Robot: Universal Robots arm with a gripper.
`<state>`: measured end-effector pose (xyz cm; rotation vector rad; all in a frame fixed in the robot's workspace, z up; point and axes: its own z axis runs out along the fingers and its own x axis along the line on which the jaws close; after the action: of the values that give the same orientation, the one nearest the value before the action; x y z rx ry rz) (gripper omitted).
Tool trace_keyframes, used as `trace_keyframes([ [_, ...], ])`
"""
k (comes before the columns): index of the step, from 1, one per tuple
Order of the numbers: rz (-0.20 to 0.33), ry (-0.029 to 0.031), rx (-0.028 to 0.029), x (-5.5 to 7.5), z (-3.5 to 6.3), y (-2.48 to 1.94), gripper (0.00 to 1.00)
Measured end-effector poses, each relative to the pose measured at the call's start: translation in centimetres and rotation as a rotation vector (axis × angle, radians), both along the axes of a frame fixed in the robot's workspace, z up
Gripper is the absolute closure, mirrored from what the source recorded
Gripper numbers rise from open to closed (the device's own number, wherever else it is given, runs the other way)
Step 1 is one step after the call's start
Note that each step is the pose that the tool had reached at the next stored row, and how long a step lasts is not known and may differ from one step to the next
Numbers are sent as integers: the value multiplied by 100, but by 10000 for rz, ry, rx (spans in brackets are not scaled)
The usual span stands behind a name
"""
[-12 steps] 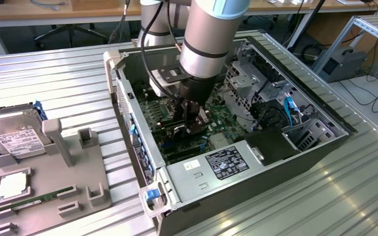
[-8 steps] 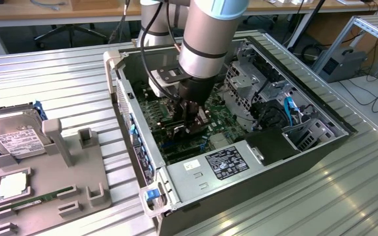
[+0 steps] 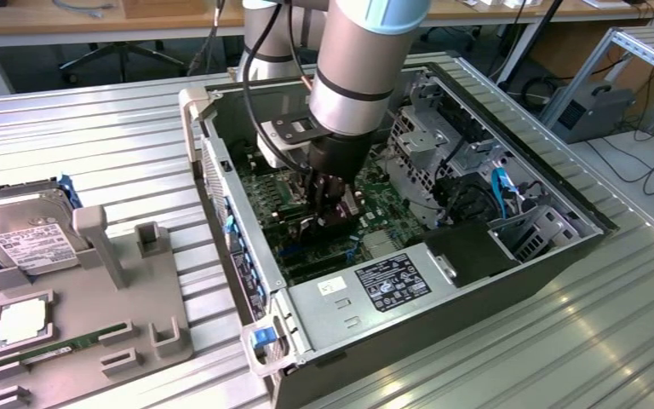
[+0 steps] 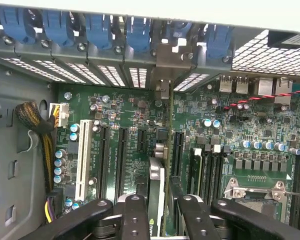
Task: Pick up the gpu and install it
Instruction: 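Insert the gpu into the slot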
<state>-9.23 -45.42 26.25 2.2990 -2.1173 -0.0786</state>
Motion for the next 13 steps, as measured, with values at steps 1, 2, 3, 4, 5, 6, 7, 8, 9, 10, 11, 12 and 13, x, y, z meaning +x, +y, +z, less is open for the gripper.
trace_keyframes([
  [1,-1,-4,2,-1,0,0,73],
  [2,-2,-9,7,-2,1,0,73],
  [3,-2,-12,27,-3,2,0,73],
  [4,-2,-16,43,-4,2,0,73],
  [5,-2,-18,59,-4,2,-1,73],
  [6,-2,-20,74,-5,2,-1,73],
  [7,-2,-22,93,-6,3,-2,73],
  [8,-2,-25,120,-6,3,-2,73],
  [9,-2,-32,145,-7,2,-2,73],
  [10,-2,-38,172,-8,2,-3,73],
  [11,-2,-43,189,-9,3,-4,73],
  [12,-2,-48,206,-9,3,-5,73],
  [13,-2,-51,217,-10,2,-5,73],
])
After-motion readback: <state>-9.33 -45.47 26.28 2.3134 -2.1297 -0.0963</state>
